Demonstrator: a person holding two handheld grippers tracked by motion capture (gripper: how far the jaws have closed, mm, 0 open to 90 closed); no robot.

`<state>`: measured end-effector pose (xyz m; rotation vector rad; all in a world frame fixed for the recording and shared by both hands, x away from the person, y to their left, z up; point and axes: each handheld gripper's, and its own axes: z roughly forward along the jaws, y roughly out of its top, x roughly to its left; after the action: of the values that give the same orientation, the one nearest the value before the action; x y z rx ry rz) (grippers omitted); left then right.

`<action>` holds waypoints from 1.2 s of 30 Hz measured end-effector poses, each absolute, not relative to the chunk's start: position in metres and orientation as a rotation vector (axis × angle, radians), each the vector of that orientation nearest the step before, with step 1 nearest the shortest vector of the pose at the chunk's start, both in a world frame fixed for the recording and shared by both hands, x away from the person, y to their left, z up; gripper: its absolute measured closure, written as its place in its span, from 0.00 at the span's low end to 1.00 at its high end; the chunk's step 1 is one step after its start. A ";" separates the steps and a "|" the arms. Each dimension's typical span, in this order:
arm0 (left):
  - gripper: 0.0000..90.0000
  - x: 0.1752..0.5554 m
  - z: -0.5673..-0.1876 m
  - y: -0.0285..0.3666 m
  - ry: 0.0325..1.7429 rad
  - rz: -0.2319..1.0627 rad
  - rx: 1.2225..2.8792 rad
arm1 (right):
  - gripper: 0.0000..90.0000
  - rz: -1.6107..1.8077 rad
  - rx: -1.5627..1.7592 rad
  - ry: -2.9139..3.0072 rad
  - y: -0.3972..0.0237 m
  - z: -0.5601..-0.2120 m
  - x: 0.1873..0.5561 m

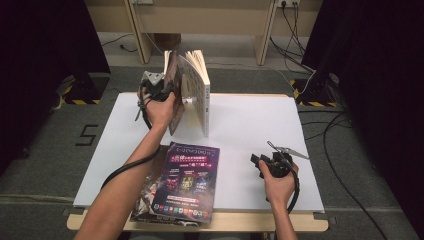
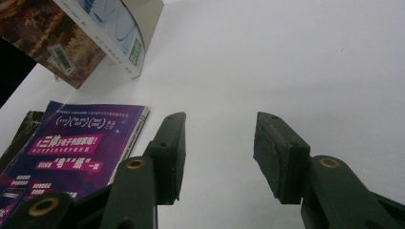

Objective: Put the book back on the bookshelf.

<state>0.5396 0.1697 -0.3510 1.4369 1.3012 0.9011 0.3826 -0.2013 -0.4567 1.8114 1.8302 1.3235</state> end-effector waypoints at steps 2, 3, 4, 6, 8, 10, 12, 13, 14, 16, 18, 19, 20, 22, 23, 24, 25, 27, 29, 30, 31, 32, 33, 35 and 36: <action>0.89 0.539 -0.352 0.164 1.273 0.879 1.442 | 0.61 1.324 1.813 1.830 -0.202 -0.457 0.383; 0.87 0.540 -0.353 0.162 1.262 0.871 1.447 | 0.61 1.323 1.814 1.830 -0.202 -0.457 0.383; 0.86 0.539 -0.353 0.160 1.247 0.866 1.456 | 0.61 1.318 1.810 1.831 -0.202 -0.457 0.383; 0.81 0.538 -0.353 0.155 1.225 0.850 1.477 | 0.61 1.324 1.827 1.830 -0.202 -0.457 0.383; 0.78 0.537 -0.352 0.154 1.208 0.848 1.483 | 0.61 1.324 1.828 1.828 -0.202 -0.457 0.382; 0.74 0.535 -0.352 0.154 1.193 0.823 1.481 | 0.61 1.324 1.828 1.830 -0.202 -0.457 0.382; 0.70 0.532 -0.352 0.155 1.180 0.804 1.485 | 0.61 1.324 1.829 1.833 -0.201 -0.457 0.382; 0.69 0.530 -0.352 0.155 1.173 0.797 1.490 | 0.61 1.324 1.827 1.832 -0.201 -0.457 0.382; 0.68 0.528 -0.352 0.156 1.162 0.794 1.492 | 0.61 1.324 1.827 1.833 -0.201 -0.457 0.382; 0.65 0.524 -0.353 0.158 1.151 0.800 1.498 | 0.61 1.322 1.829 1.835 -0.201 -0.457 0.382; 0.64 0.521 -0.354 0.161 1.147 0.789 1.508 | 0.61 1.319 1.832 1.834 -0.201 -0.458 0.382; 0.63 0.519 -0.355 0.162 1.146 0.779 1.516 | 0.61 1.320 1.833 1.833 -0.201 -0.458 0.382; 0.63 0.517 -0.356 0.163 1.144 0.768 1.524 | 0.61 1.317 1.830 1.834 -0.201 -0.458 0.382; 0.63 0.514 -0.358 0.165 1.147 0.767 1.535 | 0.61 1.309 1.822 1.840 -0.201 -0.459 0.383; 0.63 0.512 -0.360 0.166 1.149 0.774 1.542 | 0.61 1.309 1.822 1.841 -0.201 -0.459 0.383; 0.63 0.510 -0.361 0.167 1.147 0.772 1.550 | 0.61 1.312 1.826 1.841 -0.200 -0.459 0.383; 0.63 0.510 -0.361 0.167 1.147 0.772 1.550 | 0.61 1.313 1.824 1.840 -0.200 -0.459 0.383; 0.63 0.506 -0.366 0.168 1.150 0.752 1.560 | 0.61 1.310 1.824 1.842 -0.200 -0.460 0.383; 0.64 0.504 -0.370 0.168 1.160 0.750 1.568 | 0.61 1.310 1.825 1.842 -0.200 -0.460 0.383; 0.65 0.504 -0.371 0.168 1.165 0.742 1.571 | 0.61 1.308 1.835 1.842 -0.199 -0.460 0.383; 0.66 0.504 -0.372 0.168 1.173 0.737 1.569 | 0.61 1.300 1.817 1.846 -0.200 -0.461 0.383; 0.66 0.504 -0.372 0.168 1.174 0.743 1.569 | 0.61 1.310 1.833 1.845 -0.199 -0.461 0.383; 0.67 0.504 -0.372 0.167 1.170 0.743 1.572 | 0.61 1.311 1.831 1.845 -0.199 -0.461 0.383; 0.71 0.504 -0.372 0.166 1.172 0.742 1.576 | 0.61 1.313 1.845 1.842 -0.198 -0.461 0.383; 0.73 0.505 -0.371 0.165 1.173 0.747 1.574 | 0.61 1.311 1.834 1.845 -0.199 -0.461 0.383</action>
<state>0.5048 0.1651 -0.3708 1.5744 1.1726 0.7471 0.3833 -0.1989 -0.4614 1.8343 1.8446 1.3106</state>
